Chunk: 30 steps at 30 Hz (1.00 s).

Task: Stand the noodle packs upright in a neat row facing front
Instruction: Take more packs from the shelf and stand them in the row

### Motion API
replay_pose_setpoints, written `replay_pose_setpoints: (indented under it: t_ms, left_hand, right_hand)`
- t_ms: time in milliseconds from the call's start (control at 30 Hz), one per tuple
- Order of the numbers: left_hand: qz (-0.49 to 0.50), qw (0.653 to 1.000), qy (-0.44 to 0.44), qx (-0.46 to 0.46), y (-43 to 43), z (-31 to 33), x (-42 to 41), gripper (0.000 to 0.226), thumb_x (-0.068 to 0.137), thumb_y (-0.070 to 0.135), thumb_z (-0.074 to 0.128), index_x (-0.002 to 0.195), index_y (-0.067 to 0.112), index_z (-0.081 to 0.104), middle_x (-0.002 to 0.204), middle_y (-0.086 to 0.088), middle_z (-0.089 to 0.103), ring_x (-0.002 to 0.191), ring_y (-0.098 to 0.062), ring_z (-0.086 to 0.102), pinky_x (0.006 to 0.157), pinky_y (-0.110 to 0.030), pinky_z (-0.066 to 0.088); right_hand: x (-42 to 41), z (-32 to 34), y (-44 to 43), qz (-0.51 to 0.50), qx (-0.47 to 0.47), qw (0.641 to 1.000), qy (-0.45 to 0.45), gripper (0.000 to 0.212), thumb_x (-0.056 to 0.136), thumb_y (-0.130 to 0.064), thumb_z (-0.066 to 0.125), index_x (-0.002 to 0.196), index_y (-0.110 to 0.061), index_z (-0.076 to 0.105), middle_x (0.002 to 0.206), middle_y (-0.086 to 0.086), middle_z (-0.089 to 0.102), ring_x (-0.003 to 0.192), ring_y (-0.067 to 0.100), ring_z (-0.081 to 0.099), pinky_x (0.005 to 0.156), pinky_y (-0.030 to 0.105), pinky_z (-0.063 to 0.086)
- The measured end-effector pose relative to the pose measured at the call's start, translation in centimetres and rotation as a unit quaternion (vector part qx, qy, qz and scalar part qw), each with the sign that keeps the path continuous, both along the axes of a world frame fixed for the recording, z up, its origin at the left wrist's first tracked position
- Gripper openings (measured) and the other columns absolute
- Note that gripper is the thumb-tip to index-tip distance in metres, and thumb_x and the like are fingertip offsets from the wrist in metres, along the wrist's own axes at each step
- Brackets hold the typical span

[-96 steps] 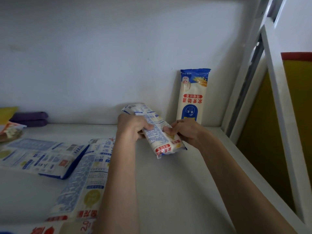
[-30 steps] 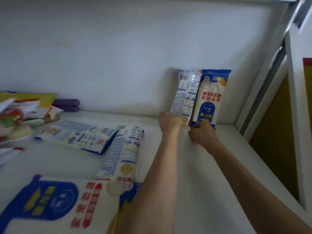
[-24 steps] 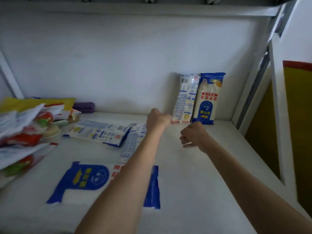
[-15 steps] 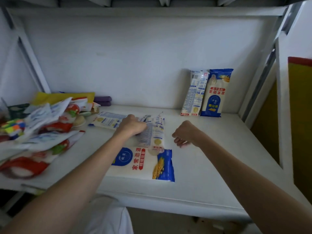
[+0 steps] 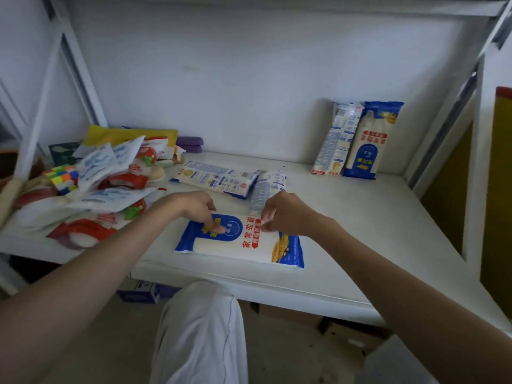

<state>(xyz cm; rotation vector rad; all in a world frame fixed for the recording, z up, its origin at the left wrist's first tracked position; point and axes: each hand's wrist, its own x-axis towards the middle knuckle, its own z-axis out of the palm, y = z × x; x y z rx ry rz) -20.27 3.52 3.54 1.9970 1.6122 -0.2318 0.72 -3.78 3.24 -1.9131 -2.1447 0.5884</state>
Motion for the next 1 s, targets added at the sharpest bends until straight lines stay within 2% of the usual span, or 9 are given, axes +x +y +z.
replay_pose_setpoints:
  t_ms: [200, 300, 400, 500, 600, 733, 833, 933, 1000]
  left_hand:
    - [0.028, 0.996, -0.083, 0.006, -0.5, -1.3, -1.8, 0.066, 0.07, 0.036, 0.085, 0.124, 0.011, 0.055, 0.124, -0.004, 0.055, 0.109, -0.021, 0.052, 0.091, -0.033, 0.046]
    - [0.054, 0.986, -0.157, 0.018, -0.9, -1.5, -1.8, 0.055, 0.067, 0.017, 0.088, 0.114, 0.012, 0.059, 0.119, -0.005, 0.055, 0.108, -0.022, 0.051, 0.083, -0.031, 0.046]
    - [0.063, 0.973, -0.217, 0.046, -1.0, -1.3, -1.7, 0.047, 0.06, 0.006, 0.09, 0.095, 0.016, 0.061, 0.113, -0.004, 0.057, 0.105, -0.021, 0.051, 0.078, -0.029, 0.046]
    - [0.061, 0.966, -0.234, 0.09, -0.9, -0.6, -1.2, 0.046, 0.056, 0.004, 0.092, 0.087, 0.019, 0.062, 0.105, 0.0, 0.06, 0.102, -0.02, 0.054, 0.069, -0.027, 0.047]
    - [0.055, 0.953, -0.27, 0.127, -0.6, 0.0, -0.7, 0.056, 0.051, 0.008, 0.095, 0.095, 0.021, 0.063, 0.11, 0.002, 0.062, 0.106, -0.02, 0.056, 0.078, -0.032, 0.054]
    - [0.108, 0.93, -0.314, 0.158, -0.8, 0.3, 0.4, 0.072, 0.058, 0.025, 0.094, 0.117, 0.017, 0.054, 0.113, 0.005, 0.056, 0.109, -0.014, 0.053, 0.087, -0.031, 0.047]
    - [0.221, 0.882, -0.392, 0.14, -1.3, 0.1, 1.8, 0.055, 0.068, 0.032, 0.088, 0.102, 0.016, 0.047, 0.104, 0.005, 0.053, 0.097, -0.012, 0.053, 0.084, -0.027, 0.042]
    - [0.285, 0.811, -0.511, -0.012, -1.1, -0.6, 3.4, 0.047, 0.07, 0.037, 0.085, 0.101, 0.012, 0.061, 0.101, -0.001, 0.066, 0.079, -0.013, 0.059, 0.077, -0.027, 0.047]
    - [0.277, 0.758, -0.581, -0.103, -1.3, -0.6, 4.9, 0.04, 0.077, 0.027, 0.081, 0.109, 0.008, 0.067, 0.104, -0.007, 0.074, 0.086, -0.017, 0.068, 0.074, -0.026, 0.054]
  right_hand:
    - [-2.1, -0.7, 0.6, 0.018, -0.014, 1.0, -0.006, 0.046, 0.086, -0.028, 0.069, 0.129, -0.016, 0.058, 0.127, 0.004, 0.062, 0.113, 0.021, 0.059, 0.093, 0.029, 0.05]
    - [-2.9, -0.5, 0.6, 0.018, -0.046, 0.999, -0.01, 0.051, 0.089, -0.033, 0.066, 0.134, -0.013, 0.054, 0.128, 0.007, 0.061, 0.111, 0.021, 0.061, 0.084, 0.025, 0.048]
    - [-3.2, 0.0, 0.5, 0.021, -0.059, 0.998, -0.029, 0.041, 0.091, -0.034, 0.063, 0.122, -0.008, 0.06, 0.112, 0.007, 0.067, 0.097, 0.02, 0.063, 0.074, 0.021, 0.047]
    - [-2.8, 0.4, 0.7, 0.005, -0.063, 0.998, 0.005, 0.019, 0.091, -0.028, 0.063, 0.09, -0.011, 0.056, 0.084, 0.0, 0.063, 0.08, 0.015, 0.06, 0.059, 0.017, 0.043]
    - [-1.9, 0.9, 0.7, -0.025, -0.07, 0.995, 0.068, 0.022, 0.089, -0.021, 0.065, 0.076, -0.016, 0.048, 0.082, -0.001, 0.066, 0.078, 0.014, 0.065, 0.063, 0.02, 0.051]
    - [0.0, 0.5, 0.4, -0.128, -0.076, 0.959, 0.243, 0.015, 0.086, -0.012, 0.068, 0.084, -0.01, 0.054, 0.086, 0.007, 0.071, 0.072, 0.02, 0.071, 0.059, 0.029, 0.059]
    - [1.5, 0.3, -0.1, -0.186, -0.07, 0.921, 0.335, 0.014, 0.085, -0.012, 0.071, 0.09, -0.007, 0.058, 0.083, 0.008, 0.072, 0.067, 0.019, 0.071, 0.057, 0.03, 0.06]
    - [2.9, 0.3, -0.6, -0.224, -0.057, 0.886, 0.402, 0.017, 0.086, -0.015, 0.071, 0.092, -0.006, 0.058, 0.088, 0.01, 0.074, 0.066, 0.018, 0.071, 0.047, 0.026, 0.057]
    - [3.8, 0.1, -0.5, -0.241, -0.049, 0.87, 0.427, 0.02, 0.086, -0.017, 0.071, 0.093, -0.006, 0.057, 0.09, 0.011, 0.075, 0.068, 0.019, 0.072, 0.045, 0.024, 0.055]
